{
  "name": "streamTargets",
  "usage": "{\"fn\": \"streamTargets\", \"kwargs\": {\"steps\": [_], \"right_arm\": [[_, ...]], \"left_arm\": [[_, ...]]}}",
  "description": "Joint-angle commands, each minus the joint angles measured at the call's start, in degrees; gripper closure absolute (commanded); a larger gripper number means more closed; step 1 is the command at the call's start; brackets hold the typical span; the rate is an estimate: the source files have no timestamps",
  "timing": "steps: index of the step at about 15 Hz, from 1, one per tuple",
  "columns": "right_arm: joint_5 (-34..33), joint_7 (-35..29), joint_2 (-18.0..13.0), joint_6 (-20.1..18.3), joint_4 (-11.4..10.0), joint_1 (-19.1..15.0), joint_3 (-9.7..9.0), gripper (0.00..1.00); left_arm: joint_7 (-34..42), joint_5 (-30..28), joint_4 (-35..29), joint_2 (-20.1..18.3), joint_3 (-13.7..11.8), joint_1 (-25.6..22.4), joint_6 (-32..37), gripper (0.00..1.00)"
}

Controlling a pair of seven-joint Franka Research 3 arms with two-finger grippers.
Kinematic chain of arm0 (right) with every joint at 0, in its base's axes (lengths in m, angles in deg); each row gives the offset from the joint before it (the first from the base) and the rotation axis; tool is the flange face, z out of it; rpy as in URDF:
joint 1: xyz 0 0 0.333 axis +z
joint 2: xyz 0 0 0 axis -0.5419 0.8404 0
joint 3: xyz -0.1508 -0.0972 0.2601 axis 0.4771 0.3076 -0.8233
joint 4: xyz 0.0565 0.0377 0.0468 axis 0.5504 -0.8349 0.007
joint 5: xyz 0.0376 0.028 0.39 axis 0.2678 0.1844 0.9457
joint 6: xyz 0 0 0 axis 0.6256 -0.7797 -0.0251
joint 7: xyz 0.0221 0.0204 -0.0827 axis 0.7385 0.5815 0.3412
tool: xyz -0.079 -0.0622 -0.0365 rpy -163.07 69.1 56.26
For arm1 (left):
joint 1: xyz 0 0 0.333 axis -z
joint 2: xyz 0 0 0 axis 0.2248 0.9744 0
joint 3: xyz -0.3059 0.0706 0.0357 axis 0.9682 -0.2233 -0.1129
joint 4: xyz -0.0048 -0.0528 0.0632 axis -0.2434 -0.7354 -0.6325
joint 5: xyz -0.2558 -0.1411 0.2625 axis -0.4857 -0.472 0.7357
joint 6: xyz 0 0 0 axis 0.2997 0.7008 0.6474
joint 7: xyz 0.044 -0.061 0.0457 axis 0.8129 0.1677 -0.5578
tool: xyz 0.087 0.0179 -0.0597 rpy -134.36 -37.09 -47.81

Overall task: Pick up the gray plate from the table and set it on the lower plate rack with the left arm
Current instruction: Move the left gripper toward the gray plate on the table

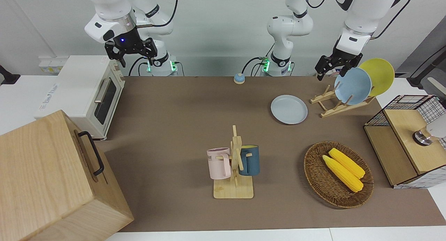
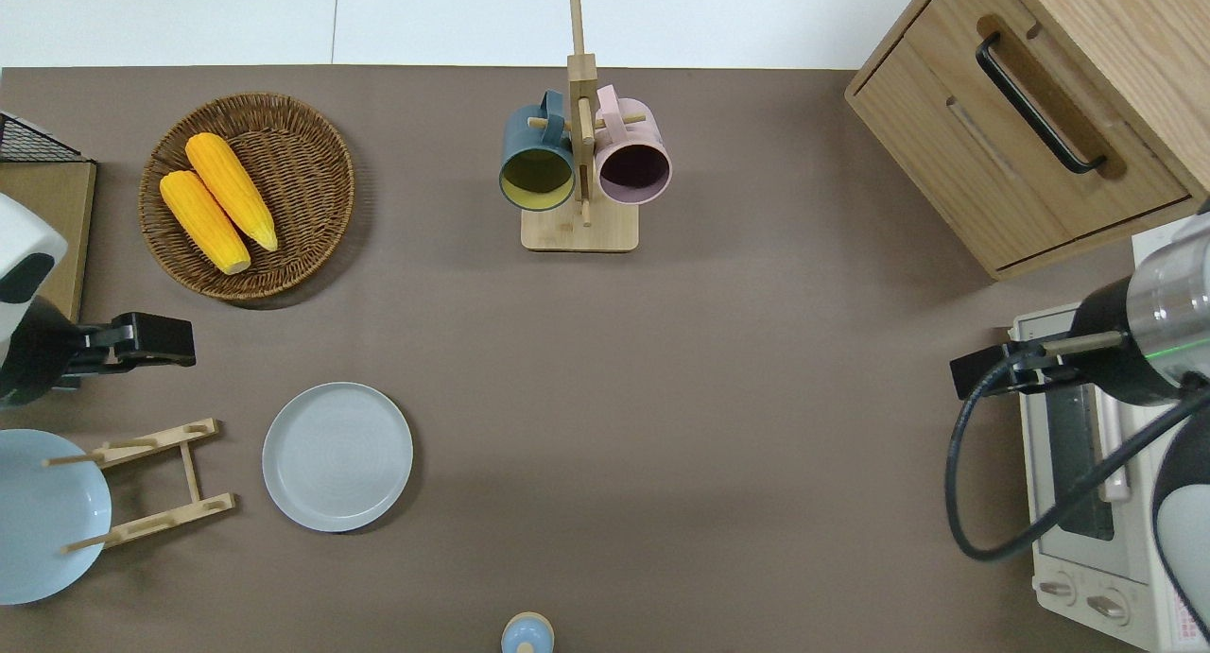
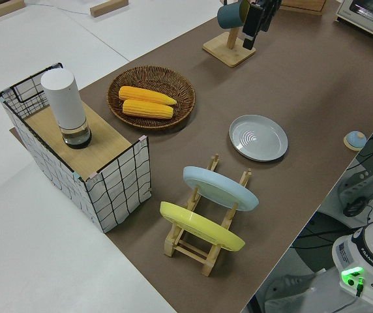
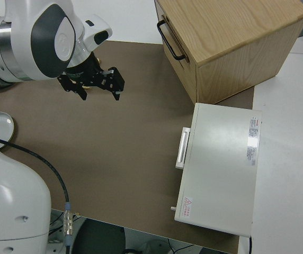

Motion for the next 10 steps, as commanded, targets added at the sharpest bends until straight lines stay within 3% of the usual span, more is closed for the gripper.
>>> {"fn": "streamTargets", "kwargs": {"steps": [1,10], "right_arm": [[0.21,0.19,-0.27,-0.87,0.35,-0.84,-0.38,0.011],[0.21,0.19,-0.27,-0.87,0.35,-0.84,-0.38,0.013]], "left_arm": [[-0.9,-0.5,-0.4,-0.38,-0.7,0.78,1.26,0.01],[-0.03,-0.41,-5.93,-0.29,-0.61,0.52,-0.85,0.01]]}}
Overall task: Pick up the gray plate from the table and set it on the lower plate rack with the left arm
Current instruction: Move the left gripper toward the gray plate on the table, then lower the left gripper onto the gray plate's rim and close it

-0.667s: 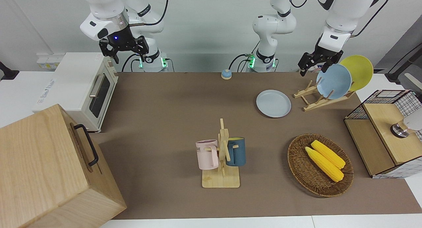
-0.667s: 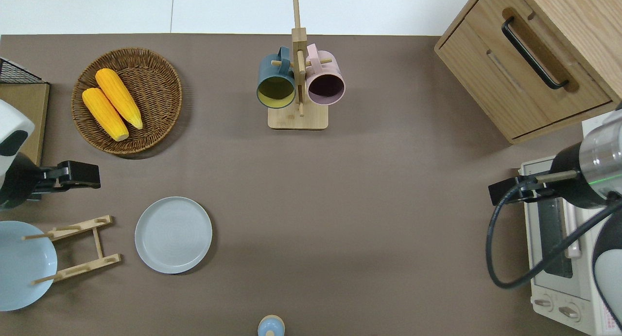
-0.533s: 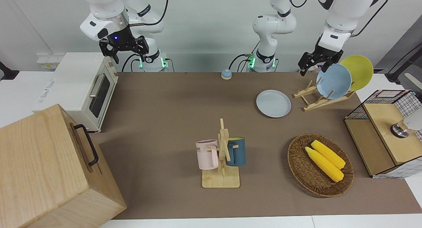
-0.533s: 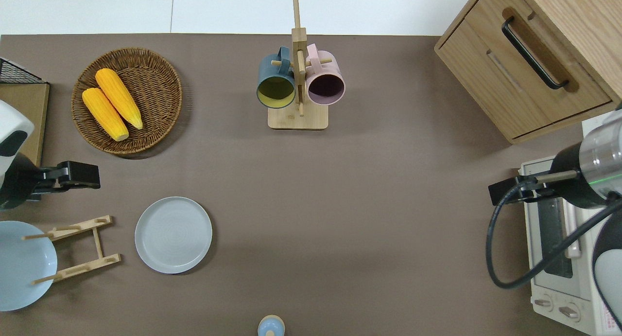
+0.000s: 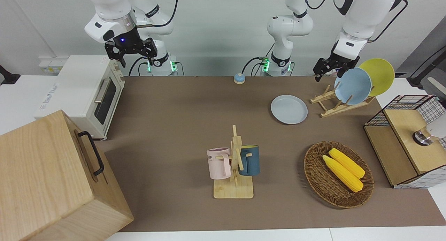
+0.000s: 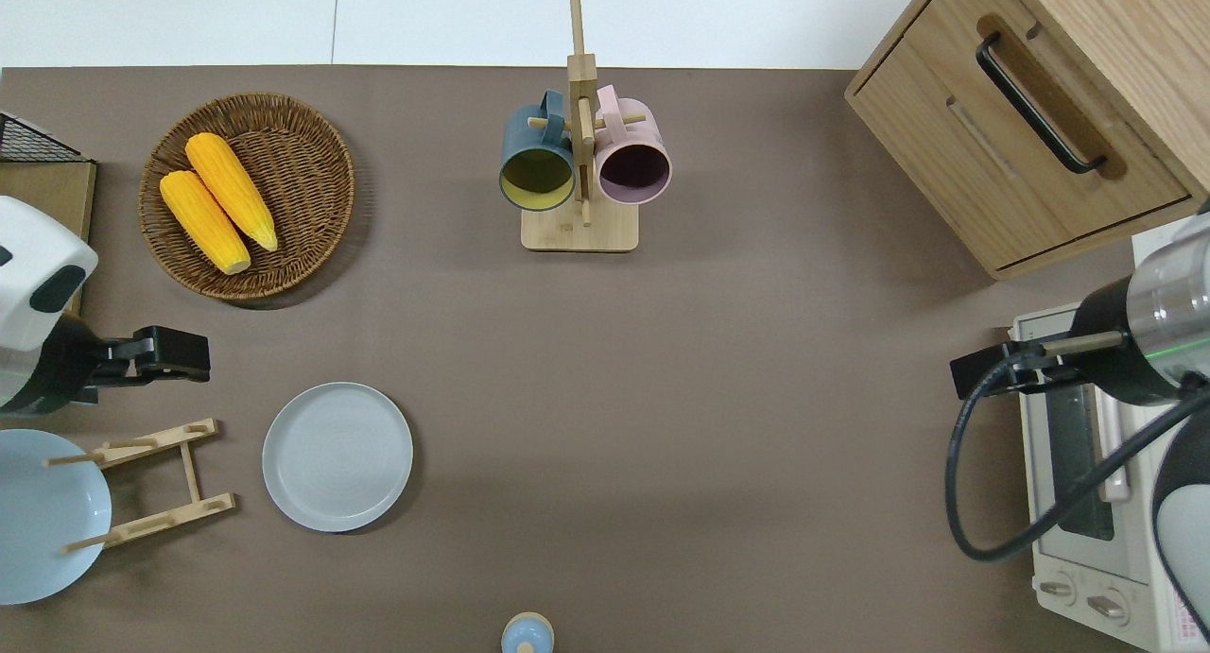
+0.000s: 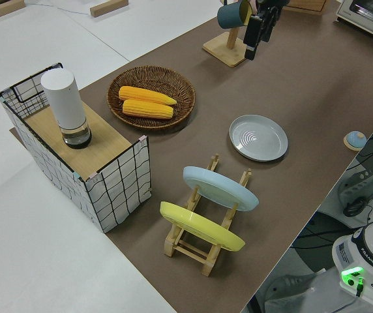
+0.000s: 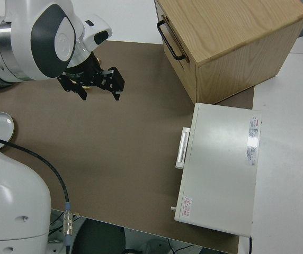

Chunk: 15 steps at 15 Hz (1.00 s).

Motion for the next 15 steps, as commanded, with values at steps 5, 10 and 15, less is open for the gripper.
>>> {"fn": "streamTargets", "kwargs": {"steps": [5,10,15], "right_arm": [[0.21,0.19,-0.27,-0.87,0.35,-0.84,-0.38,0.011],[0.21,0.19,-0.27,-0.87,0.35,-0.84,-0.38,0.013],[0.2,0.19,-0.27,-0.87,0.35,-0.84,-0.38,0.011]], "left_arm": [[0.08,-0.23,-10.88,-0.53,-0.7,0.43,-7.09,0.01],[0.88,4.51,-20.37,0.08,-0.7,0.34,-13.07,0.01],[0.18,4.51,-25.56,3.06,-1.05,0.08,-17.47,0.01]]}}
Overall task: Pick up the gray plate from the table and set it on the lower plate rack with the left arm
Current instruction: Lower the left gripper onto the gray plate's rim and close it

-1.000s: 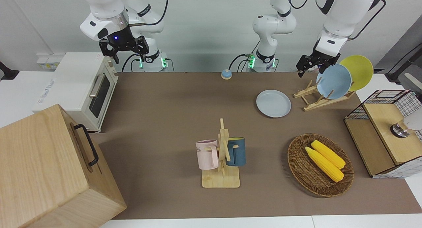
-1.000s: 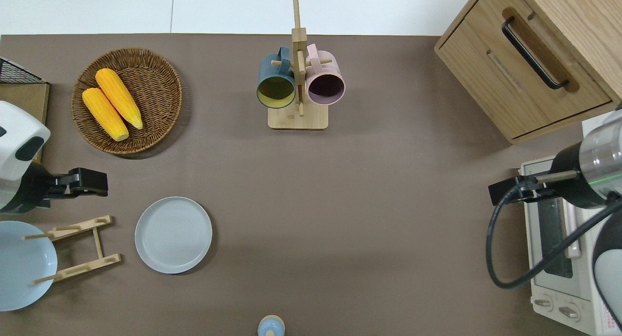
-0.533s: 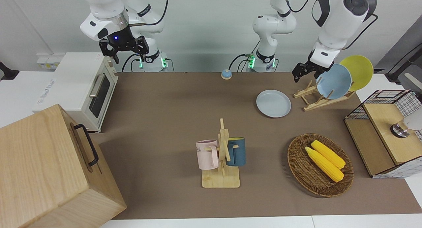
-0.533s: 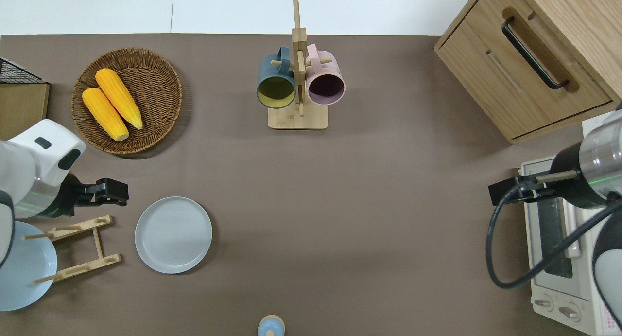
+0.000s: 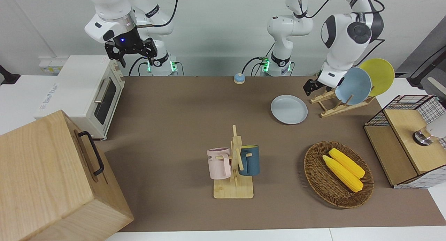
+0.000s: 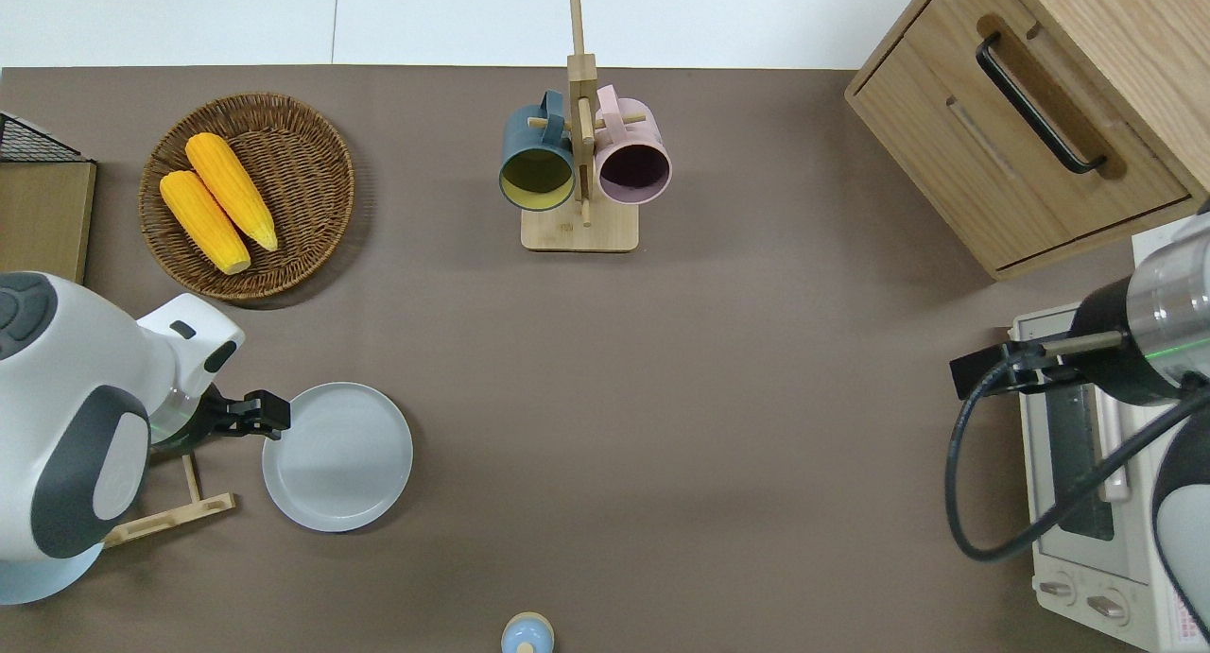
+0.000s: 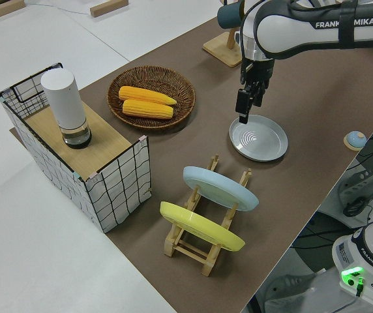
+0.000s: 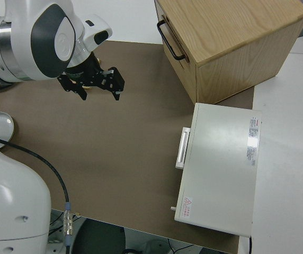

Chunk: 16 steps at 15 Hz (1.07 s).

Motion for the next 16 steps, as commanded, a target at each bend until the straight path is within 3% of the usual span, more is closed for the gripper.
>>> {"fn": "streamTargets", "kwargs": {"steps": [1,6,10,12,16], "right_arm": [[0.2,0.19,-0.27,-0.87,0.35,-0.85,-0.38,0.011],[0.2,0.19,-0.27,-0.87,0.35,-0.85,-0.38,0.011],[0.2,0.19,-0.27,-0.87,0.35,-0.85,-0.38,0.011],[0.2,0.19,-0.27,-0.87,0.35,-0.84,-0.38,0.011],[0.2,0.19,-0.27,-0.87,0.35,-0.85,-0.38,0.013]], "left_arm": [[-0.3,1.03,-4.0,2.1,-0.83,0.25,-4.29,0.01],[-0.47,0.59,-3.92,8.16,-1.63,0.69,-4.38,0.01],[-0.39,0.5,-3.83,10.28,-1.63,0.43,-5.17,0.02],[-0.65,0.41,-3.83,11.16,-1.63,0.43,-5.61,0.13],[-1.36,-0.2,-3.83,12.3,-1.63,0.17,-5.87,0.61]]}}
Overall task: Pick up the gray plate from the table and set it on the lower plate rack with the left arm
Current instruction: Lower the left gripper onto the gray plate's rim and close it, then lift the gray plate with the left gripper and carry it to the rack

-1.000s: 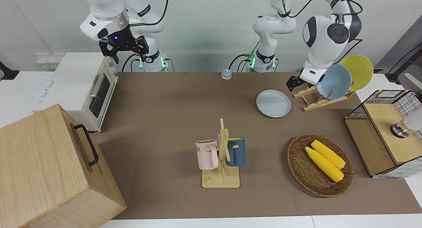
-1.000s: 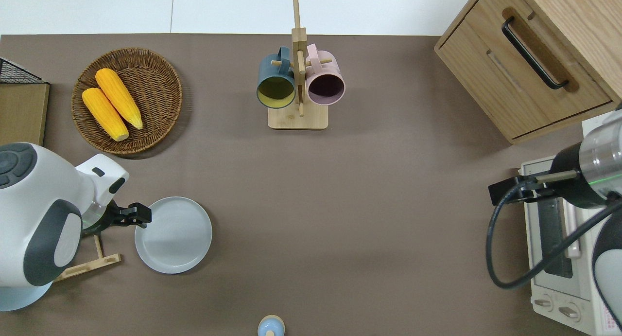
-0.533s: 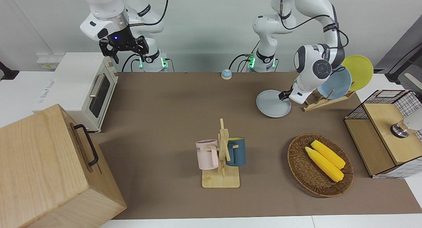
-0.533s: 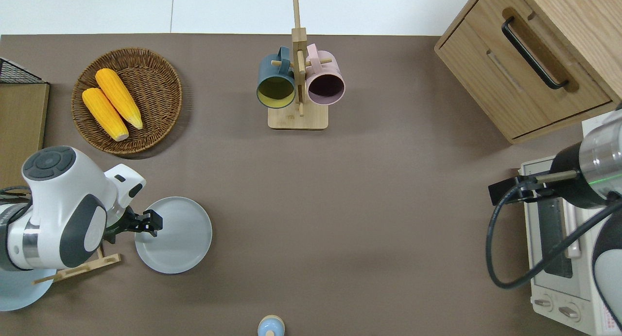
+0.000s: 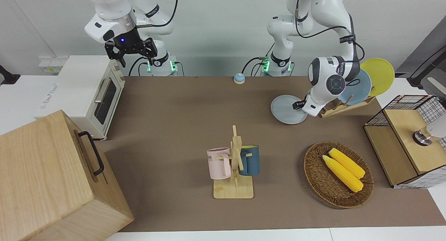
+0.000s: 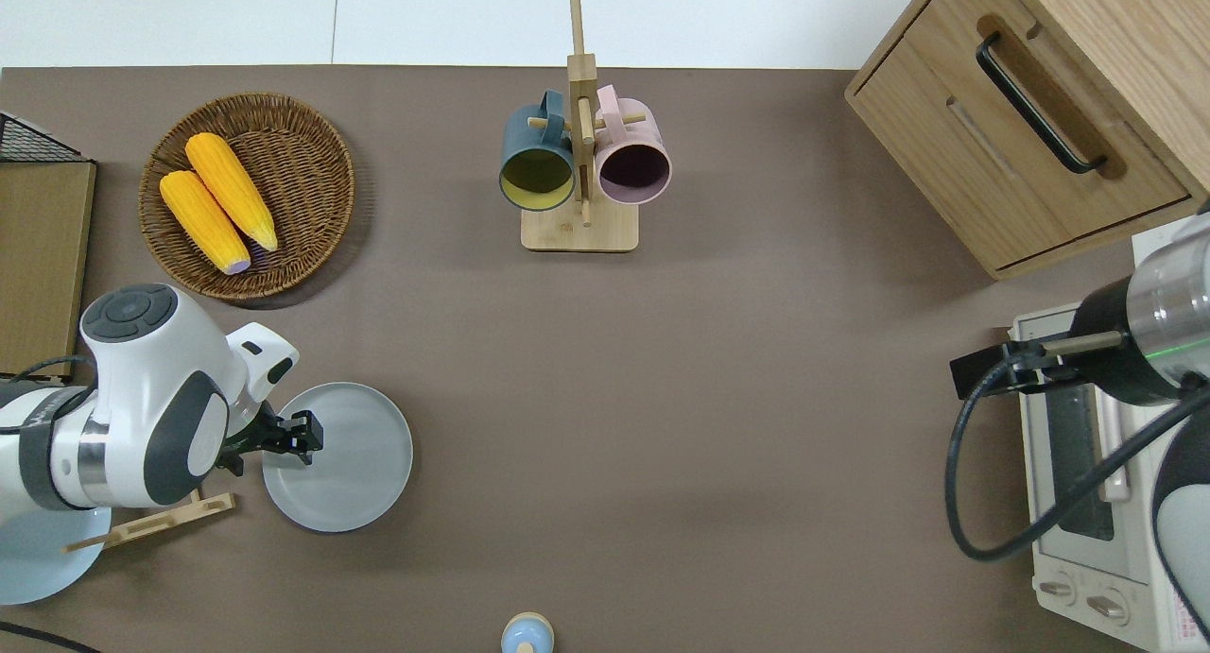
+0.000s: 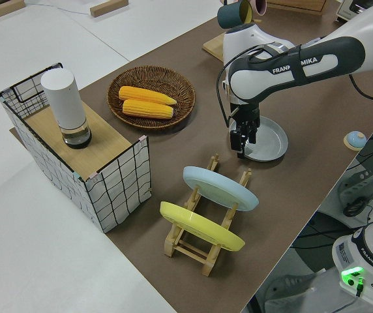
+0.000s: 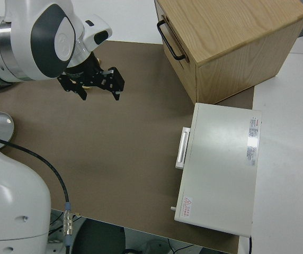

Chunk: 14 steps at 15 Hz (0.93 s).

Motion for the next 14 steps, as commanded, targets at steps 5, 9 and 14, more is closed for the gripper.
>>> {"fn": "streamTargets", "kwargs": {"steps": [5,9,14], "right_arm": [[0.21,0.19,-0.27,-0.87,0.35,-0.85,-0.38,0.011],[0.21,0.19,-0.27,-0.87,0.35,-0.76,-0.38,0.011],[0.21,0.18,-0.27,-0.87,0.35,-0.85,-0.38,0.013]], "left_arm": [[-0.87,-1.22,-0.23,1.99,-0.49,-0.34,-2.09,0.78],[-0.61,-2.28,1.17,1.55,-0.67,-0.34,-1.04,1.0],[-0.09,-2.28,8.98,0.93,-1.11,-0.25,8.17,1.0]]}}
